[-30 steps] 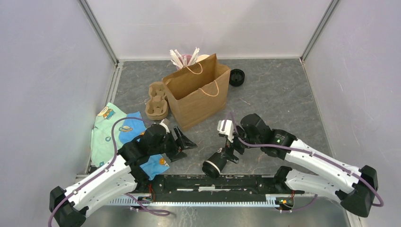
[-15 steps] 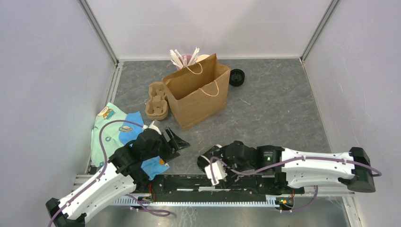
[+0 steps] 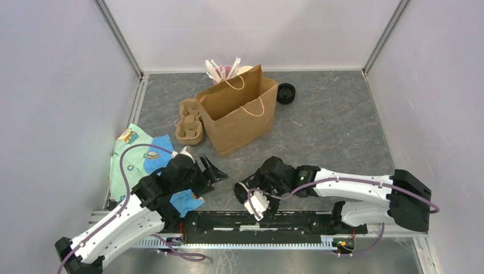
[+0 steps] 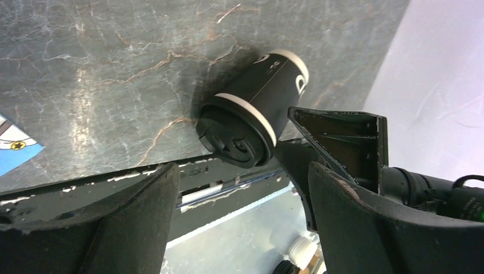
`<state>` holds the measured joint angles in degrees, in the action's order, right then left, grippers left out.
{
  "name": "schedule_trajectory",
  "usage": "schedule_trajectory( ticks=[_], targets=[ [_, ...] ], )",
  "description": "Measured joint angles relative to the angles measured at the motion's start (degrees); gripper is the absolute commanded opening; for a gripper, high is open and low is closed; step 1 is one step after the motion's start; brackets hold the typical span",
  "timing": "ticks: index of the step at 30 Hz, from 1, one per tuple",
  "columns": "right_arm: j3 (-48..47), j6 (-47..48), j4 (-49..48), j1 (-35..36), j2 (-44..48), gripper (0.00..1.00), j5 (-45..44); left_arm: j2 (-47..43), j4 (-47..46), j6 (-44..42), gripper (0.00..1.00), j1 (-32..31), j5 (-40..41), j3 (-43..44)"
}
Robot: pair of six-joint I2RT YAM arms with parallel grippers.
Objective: Pack the takeout coffee
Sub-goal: Adjust the coffee cup at the center of the board.
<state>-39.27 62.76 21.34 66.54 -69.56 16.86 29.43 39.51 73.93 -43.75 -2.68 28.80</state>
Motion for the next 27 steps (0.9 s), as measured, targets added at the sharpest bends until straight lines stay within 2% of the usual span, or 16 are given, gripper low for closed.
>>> schedule_trajectory(
  ticks=[8,12,21,27],
  targets=[
    [0.5,0.87,-6.86,-0.31,-5.2,0.92,2.36,9.33,2.23,-3.93,0.9,0.0,-0.98,5.79],
    [2.62,-0.66,-12.44,-0.31,-6.16,0.9,1.09,9.64,2.36,-3.93,0.9,0.0,-1.4,5.97],
    [6.95,-7.5,-25.86,-0.31,-7.78,0.75,-1.07,9.64,3.65,-3.91,0.9,0.0,-1.97,7.13],
    [9.77,-13.53,-34.84,-0.35,-7.85,0.69,-1.99,9.64,4.92,-3.89,0.89,0.0,-1.95,9.01]
  ],
)
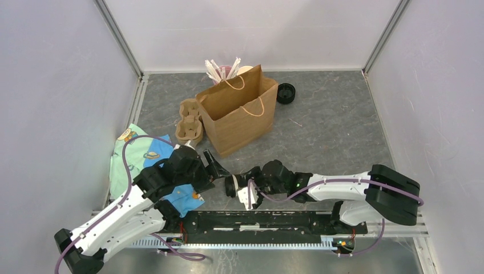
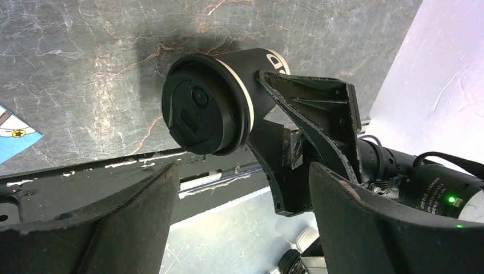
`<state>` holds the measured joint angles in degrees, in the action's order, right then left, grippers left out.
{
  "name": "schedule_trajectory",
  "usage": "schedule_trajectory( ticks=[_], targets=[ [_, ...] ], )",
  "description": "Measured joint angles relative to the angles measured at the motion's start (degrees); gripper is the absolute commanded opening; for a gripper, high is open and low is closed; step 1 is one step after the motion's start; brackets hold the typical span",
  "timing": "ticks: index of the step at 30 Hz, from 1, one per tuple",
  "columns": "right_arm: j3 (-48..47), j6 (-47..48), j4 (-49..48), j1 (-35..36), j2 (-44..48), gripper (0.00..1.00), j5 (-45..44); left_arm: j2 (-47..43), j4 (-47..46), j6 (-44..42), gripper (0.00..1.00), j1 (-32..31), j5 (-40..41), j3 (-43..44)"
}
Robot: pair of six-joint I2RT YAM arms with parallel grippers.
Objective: Pack the takeout coffee
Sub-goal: Adjust the coffee cup at the center of the board.
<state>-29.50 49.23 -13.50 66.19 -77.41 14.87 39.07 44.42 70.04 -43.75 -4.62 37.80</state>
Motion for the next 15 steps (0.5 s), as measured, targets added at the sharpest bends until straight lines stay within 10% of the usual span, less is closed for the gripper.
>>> schedule_trajectory(
  ticks=[15],
  targets=[
    [4.72,-14.64,-29.73,0.0,-6.16,0.67,0.57,9.07,3.56,-1.05,0.82,0.0,2.03,12.52]
  ],
)
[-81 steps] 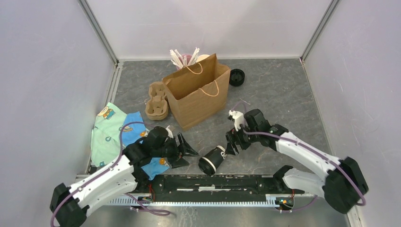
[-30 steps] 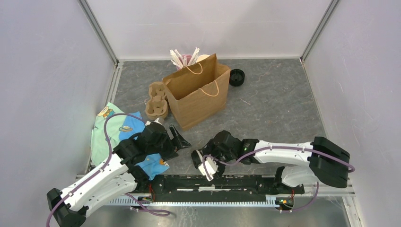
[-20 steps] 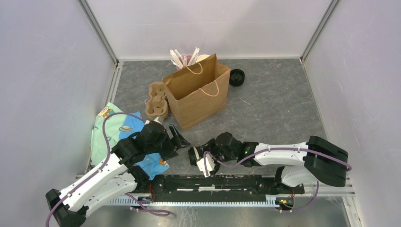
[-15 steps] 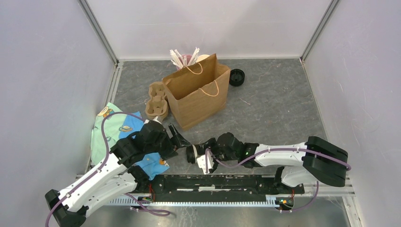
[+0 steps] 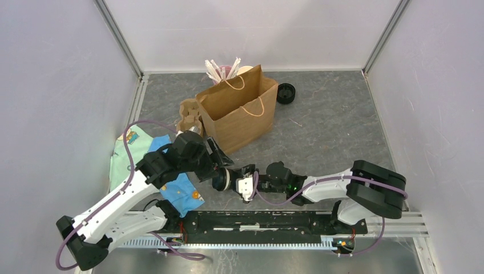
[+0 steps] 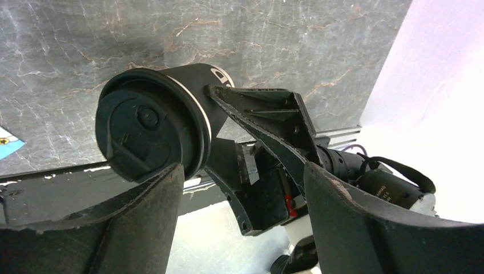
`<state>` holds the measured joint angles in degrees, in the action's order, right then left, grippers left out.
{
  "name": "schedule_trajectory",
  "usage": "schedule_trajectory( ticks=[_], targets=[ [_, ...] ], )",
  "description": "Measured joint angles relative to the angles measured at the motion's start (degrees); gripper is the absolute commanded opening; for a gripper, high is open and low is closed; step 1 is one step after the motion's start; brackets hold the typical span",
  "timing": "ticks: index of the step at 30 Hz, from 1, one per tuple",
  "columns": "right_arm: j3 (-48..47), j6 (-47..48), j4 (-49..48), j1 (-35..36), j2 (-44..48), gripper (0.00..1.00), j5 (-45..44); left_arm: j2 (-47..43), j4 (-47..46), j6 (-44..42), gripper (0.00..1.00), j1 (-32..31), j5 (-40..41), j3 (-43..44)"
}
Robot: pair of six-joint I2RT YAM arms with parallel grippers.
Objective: Pack the takeout coffee
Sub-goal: Adjust the coffee cup at the center of the board.
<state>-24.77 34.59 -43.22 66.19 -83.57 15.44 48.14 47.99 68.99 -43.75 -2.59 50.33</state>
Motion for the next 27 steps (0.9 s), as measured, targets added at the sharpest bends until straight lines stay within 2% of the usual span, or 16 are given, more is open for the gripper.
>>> schedule_trajectory(
  ticks=[6,12,21,27],
  targets=[
    [0.0,-3.48,-7.45,0.0,-3.98,0.67,0.24,5.46,1.95,-1.92,0.82,0.0,0.76,2.1],
    [-0.09,-4.57,-10.73,0.0,-5.05,0.66,0.44,5.7,5.49,-3.32,0.83,0.0,4.44,6.75],
    [-0.94,-6.71,-15.15,0.0,-8.13,0.66,0.55,10.47,6.27,-6.23,0.84,0.0,5.09,7.78],
    [-1.64,-8.33,-16.9,-0.39,-11.41,0.71,0.17,14.47,6.12,-8.31,0.83,0.0,4.52,9.07]
  ],
)
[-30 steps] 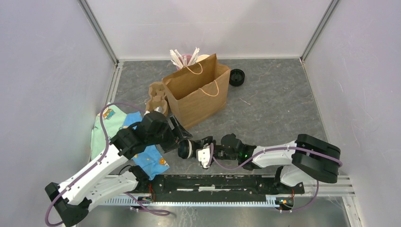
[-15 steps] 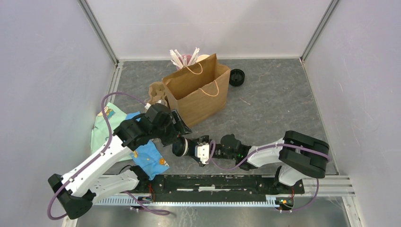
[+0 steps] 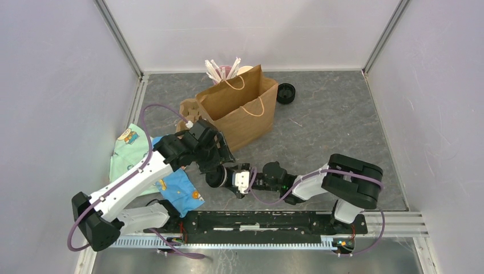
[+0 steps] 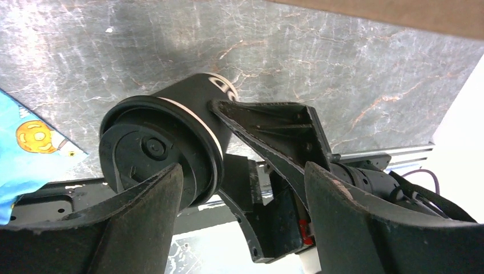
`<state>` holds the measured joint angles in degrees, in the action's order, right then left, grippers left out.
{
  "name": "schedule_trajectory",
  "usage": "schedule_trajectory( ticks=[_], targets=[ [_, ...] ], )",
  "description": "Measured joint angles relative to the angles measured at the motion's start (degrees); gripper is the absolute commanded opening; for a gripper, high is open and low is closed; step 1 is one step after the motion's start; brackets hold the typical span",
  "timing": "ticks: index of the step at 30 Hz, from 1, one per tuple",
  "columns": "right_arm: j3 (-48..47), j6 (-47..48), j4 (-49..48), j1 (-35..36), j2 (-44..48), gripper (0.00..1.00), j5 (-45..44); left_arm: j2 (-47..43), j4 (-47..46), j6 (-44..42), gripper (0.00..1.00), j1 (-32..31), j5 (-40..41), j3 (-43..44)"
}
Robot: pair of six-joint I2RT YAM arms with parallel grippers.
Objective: Pack the takeout coffee
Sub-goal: Adjust the coffee cup at the center of the board.
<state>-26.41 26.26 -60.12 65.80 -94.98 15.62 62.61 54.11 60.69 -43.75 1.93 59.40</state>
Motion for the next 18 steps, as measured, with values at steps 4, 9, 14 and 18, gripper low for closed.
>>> schedule_trajectory(
  ticks=[4,9,14,18],
  targets=[
    [-0.39,-0.57,-1.81,-0.02,-2.01,0.76,-0.48,0.48,-1.27,-0.09,0.83,0.0,-2.01,0.0],
    [-0.42,-0.74,-3.45,-0.04,-2.64,0.78,-1.42,0.66,-4.0,-0.02,0.82,0.0,-4.48,-0.02],
    [-0.09,-1.2,-4.76,-0.04,-3.04,0.8,-2.36,1.79,-6.64,0.0,0.82,0.0,-6.47,-0.22],
    [0.83,-1.64,-5.16,-0.04,-3.08,0.83,-2.56,2.67,-8.04,0.0,0.82,-0.02,-6.88,-1.11]
  ],
)
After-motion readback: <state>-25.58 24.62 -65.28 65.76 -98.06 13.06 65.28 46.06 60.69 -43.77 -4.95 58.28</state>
